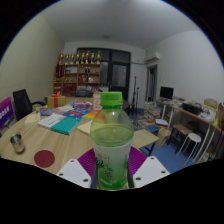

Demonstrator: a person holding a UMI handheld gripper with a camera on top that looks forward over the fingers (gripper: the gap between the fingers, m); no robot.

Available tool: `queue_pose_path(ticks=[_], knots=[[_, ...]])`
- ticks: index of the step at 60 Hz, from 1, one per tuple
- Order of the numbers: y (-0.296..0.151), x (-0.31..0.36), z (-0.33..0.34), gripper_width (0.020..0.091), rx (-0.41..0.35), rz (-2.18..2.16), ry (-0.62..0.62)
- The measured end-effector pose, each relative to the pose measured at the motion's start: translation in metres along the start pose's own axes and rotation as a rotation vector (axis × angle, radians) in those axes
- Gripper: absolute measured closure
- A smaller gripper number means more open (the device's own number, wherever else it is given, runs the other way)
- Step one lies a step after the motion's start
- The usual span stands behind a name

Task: Pour water

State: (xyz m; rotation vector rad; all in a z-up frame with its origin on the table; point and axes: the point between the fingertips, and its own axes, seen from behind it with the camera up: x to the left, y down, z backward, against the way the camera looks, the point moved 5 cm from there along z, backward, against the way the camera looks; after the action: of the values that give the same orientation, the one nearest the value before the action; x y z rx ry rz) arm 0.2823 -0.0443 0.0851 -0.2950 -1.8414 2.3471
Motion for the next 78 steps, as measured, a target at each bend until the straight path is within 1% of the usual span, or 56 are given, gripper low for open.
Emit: queue_pose_path(ticks=[4, 9, 14, 15, 20, 21, 24, 26, 27, 28, 30, 33, 36, 38, 39, 41, 42, 43, 44, 50, 61, 67, 68, 69, 72, 73, 74, 75, 76, 77, 78], knots=[[-0.018, 0.012, 0.007, 0.0708, -0.02, 0.092, 0.02], [-0.056, 0.029, 0.017, 0.0709, -0.038, 0.3, 0.024], [-0.082, 0.073, 0.018, 0.0709, -0.075, 0.574, 0.05], [-0.093, 0.076, 0.02, 0.071, -0.078, 0.639, 0.042], [-0.112, 0.121, 0.021, 0.071, -0.113, 0.965, 0.033], [-0.107, 0.138, 0.013, 0.0711, -0.125, 1.029, 0.045], [-0.103, 0.17, 0.01, 0.071, -0.137, 1.207, 0.025], [-0.099, 0.185, 0.014, 0.0711, -0.131, 1.306, -0.001], [-0.091, 0.197, 0.005, 0.071, -0.132, 1.351, -0.004], [-0.092, 0.195, 0.008, 0.0709, -0.124, 1.398, -0.03], [-0.084, 0.213, 0.004, 0.0708, -0.128, 1.5, -0.034], [-0.082, 0.228, 0.005, 0.071, -0.156, 1.656, -0.004], [-0.086, 0.229, 0.008, 0.0707, -0.198, 1.813, 0.04], [-0.091, 0.243, 0.004, 0.071, -0.227, 1.905, 0.079], [-0.092, 0.236, 0.011, 0.071, -0.235, 1.947, 0.095], [-0.093, 0.248, 0.004, 0.071, -0.252, 2.02, 0.121], [-0.094, 0.239, 0.011, 0.0707, -0.258, 2.051, 0.13], [-0.094, 0.25, 0.004, 0.0707, -0.263, 2.08, 0.143], [-0.095, 0.24, 0.011, 0.0707, -0.265, 2.108, 0.151], [-0.096, 0.243, 0.017, 0.0705, -0.282, 2.237, 0.144], [-0.083, 0.229, 0.04, 0.0707, -0.296, 2.247, 0.114], [-0.088, 0.224, 0.062, 0.071, -0.319, 2.109, 0.065], [-0.08, 0.226, 0.062, 0.0708, -0.325, 2.057, 0.056], [-0.084, 0.226, 0.048, 0.0706, -0.328, 2.013, 0.037], [-0.093, 0.218, 0.059, 0.0705, -0.346, 1.789, 0.006], [-0.096, 0.214, 0.062, 0.0709, -0.345, 1.692, -0.006], [-0.094, 0.209, 0.082, 0.0707, -0.34, 1.58, -0.029], [-0.1, 0.206, 0.071, 0.0706, -0.333, 1.477, -0.054], [-0.099, 0.198, 0.089, 0.0706, -0.323, 1.356, -0.083], [-0.094, 0.208, 0.102, 0.0706, -0.327, 1.244, -0.094], [-0.095, 0.193, 0.092, 0.0707, -0.317, 1.139, -0.12]])
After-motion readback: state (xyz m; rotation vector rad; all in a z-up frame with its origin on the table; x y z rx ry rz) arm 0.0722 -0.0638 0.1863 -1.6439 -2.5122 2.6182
